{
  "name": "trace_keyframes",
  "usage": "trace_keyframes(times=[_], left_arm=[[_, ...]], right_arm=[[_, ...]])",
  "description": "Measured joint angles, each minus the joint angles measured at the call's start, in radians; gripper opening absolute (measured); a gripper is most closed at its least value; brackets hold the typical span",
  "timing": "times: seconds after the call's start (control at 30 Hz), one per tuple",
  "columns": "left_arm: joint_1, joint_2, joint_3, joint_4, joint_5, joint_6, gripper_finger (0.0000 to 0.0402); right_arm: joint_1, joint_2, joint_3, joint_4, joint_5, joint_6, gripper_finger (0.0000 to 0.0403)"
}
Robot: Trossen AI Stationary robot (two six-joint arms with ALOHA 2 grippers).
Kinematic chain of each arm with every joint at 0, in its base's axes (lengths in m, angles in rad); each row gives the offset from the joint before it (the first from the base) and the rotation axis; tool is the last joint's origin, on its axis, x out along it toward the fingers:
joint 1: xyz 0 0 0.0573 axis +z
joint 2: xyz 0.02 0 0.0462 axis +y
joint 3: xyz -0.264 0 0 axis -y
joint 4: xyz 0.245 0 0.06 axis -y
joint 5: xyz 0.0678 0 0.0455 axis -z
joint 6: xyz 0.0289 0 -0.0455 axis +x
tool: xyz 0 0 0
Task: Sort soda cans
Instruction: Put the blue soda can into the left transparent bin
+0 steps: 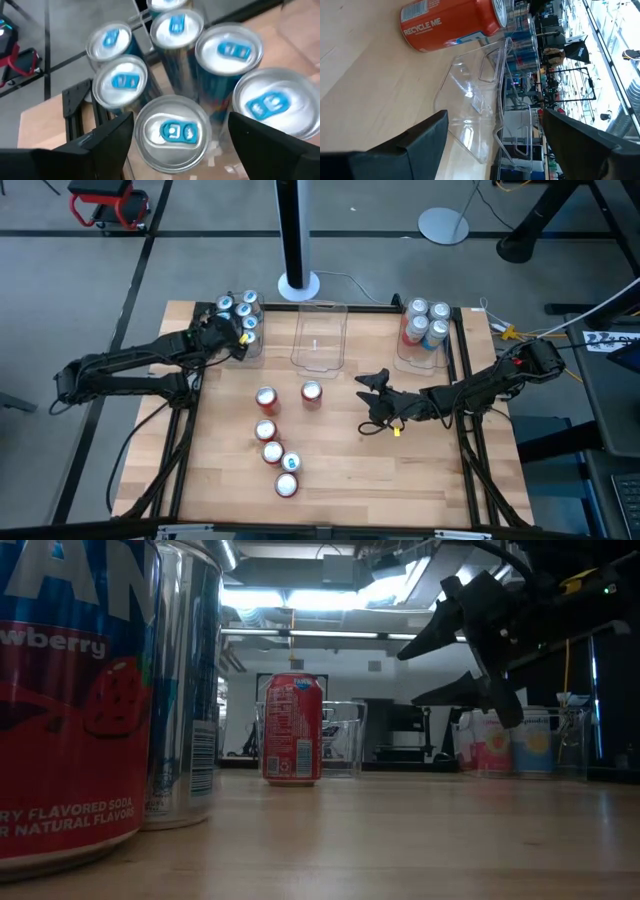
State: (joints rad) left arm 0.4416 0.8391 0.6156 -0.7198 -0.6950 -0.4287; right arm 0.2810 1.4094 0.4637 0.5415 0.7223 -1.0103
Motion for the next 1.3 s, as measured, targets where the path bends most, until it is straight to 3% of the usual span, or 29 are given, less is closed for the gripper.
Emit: trace_keyframes(times=[0.33,0.43,0.57,0.7,1.0,1.3], left_arm=[[-0.016,-0.002,0.184,-0.044,0.029,0.123,0.0315],[-0.061,-0.003,0.225,-0.011,0.145,0.189,0.0315],[-0.173,-0.001,0.231,0.132,0.405,0.272,0.0315],[-0.318,0.006,0.231,0.263,0.534,0.323,0.0315],[-0.67,0.142,0.232,0.421,0.538,0.457,0.0315],[-0.835,0.35,0.33,0.427,0.523,0.417,0.0315]], right_arm=[[0.0,0.0,0.0,-0.017,-0.008,0.01,0.0321],[0.0,0.0,0.0,-0.018,-0.008,0.01,0.0321],[0.0,0.0,0.0,-0.019,-0.008,0.01,0.0321],[0.0,0.0,0.0,-0.021,-0.008,0.01,0.0321],[0.0,0.0,0.0,-0.021,-0.019,0.01,0.0321],[0.0,0.0,0.0,-0.02,-0.027,0.011,0.0321]])
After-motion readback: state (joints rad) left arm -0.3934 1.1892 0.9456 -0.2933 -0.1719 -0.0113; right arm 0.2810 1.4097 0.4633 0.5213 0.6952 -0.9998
